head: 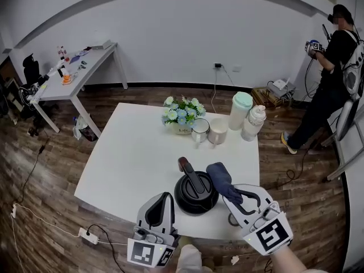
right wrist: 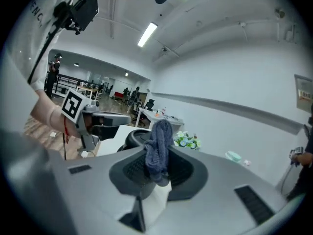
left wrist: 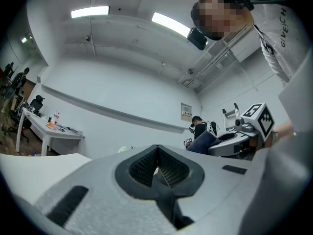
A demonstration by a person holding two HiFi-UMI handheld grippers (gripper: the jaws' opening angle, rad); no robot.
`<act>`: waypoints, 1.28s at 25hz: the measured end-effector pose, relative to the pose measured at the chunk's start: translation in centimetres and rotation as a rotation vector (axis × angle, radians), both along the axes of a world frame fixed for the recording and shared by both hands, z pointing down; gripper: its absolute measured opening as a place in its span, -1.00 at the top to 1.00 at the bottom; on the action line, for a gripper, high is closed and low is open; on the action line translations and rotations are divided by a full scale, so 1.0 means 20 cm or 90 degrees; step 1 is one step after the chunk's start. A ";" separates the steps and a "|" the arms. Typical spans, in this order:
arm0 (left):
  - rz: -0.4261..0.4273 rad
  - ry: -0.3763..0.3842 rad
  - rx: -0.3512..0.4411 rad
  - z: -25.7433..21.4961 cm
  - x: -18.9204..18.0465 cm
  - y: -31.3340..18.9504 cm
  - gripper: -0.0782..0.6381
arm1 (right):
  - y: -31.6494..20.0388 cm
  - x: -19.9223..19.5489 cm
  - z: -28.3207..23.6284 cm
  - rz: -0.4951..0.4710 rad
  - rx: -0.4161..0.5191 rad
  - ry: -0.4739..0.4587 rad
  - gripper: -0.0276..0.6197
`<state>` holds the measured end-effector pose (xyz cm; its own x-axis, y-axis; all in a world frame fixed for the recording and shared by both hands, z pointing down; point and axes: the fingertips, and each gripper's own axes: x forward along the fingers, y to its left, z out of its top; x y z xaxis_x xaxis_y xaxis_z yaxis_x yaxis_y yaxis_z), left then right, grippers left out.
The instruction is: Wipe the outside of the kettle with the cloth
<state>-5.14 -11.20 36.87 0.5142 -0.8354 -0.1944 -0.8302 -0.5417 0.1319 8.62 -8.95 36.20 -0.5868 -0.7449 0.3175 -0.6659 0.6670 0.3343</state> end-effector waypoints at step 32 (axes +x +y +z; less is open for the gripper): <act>-0.031 0.006 -0.010 -0.01 0.14 0.44 0.76 | 0.60 -0.14 -0.25 -0.099 -0.041 -0.167 0.74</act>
<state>-2.33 -2.43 36.62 0.4709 -0.8622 -0.1865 -0.8541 -0.4985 0.1483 5.75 3.06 31.12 -0.7604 -0.6229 0.1837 -0.6122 0.7820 0.1174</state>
